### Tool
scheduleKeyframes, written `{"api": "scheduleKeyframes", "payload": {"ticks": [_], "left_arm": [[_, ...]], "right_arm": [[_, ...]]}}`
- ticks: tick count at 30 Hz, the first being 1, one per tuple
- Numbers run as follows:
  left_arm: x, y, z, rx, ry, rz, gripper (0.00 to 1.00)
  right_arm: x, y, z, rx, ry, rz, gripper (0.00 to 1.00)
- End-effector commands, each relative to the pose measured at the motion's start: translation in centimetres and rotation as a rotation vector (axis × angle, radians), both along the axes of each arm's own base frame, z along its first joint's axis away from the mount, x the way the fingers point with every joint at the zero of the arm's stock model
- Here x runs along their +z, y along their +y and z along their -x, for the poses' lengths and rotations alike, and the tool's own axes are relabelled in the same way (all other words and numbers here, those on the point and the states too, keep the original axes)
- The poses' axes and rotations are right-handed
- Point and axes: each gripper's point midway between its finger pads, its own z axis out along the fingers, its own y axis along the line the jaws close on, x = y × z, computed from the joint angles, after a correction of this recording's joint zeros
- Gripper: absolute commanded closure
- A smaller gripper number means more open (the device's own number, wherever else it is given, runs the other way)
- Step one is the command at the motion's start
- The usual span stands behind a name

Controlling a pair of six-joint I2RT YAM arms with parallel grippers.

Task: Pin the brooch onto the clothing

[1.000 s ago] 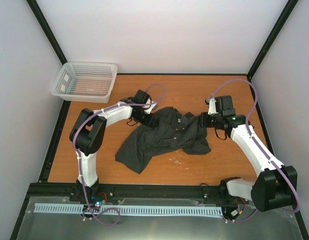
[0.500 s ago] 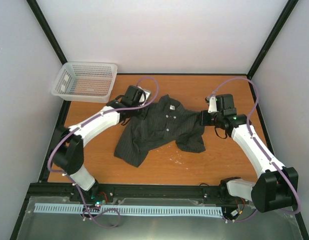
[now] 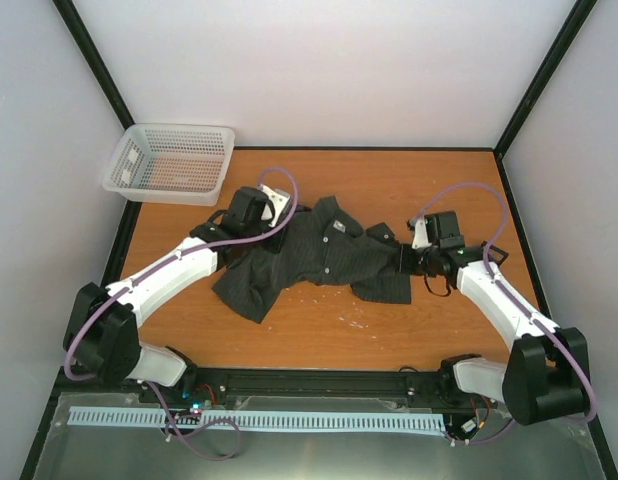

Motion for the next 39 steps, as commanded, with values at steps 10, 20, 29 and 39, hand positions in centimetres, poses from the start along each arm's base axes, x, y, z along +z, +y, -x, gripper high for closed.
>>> {"api": "scheduleKeyframes", "payload": {"ticks": [10,20,29,39], "left_arm": [[-6.5,-1.9,5.8,-0.134,0.327,0.107,0.44],[-0.6,-4.9,11.6,-0.447,0.354,0.34,0.11],[1.0,-5.2,13.2,-0.494,0.392,0.406,0.13],[2.7,-5.3,5.3,-0.278,0.287,0.244,0.12]], "right_arm": [[-6.1,-0.7,3.7,-0.07,0.238,-0.012,0.92],[-4.6,-0.4,3.4,-0.064,0.172,-0.047,0.9],[-3.3,-0.8,3.4,-0.078,0.113,-0.045,0.89],[-3.0,-0.9,3.6,-0.077,0.098,-0.044,0.89]]}}
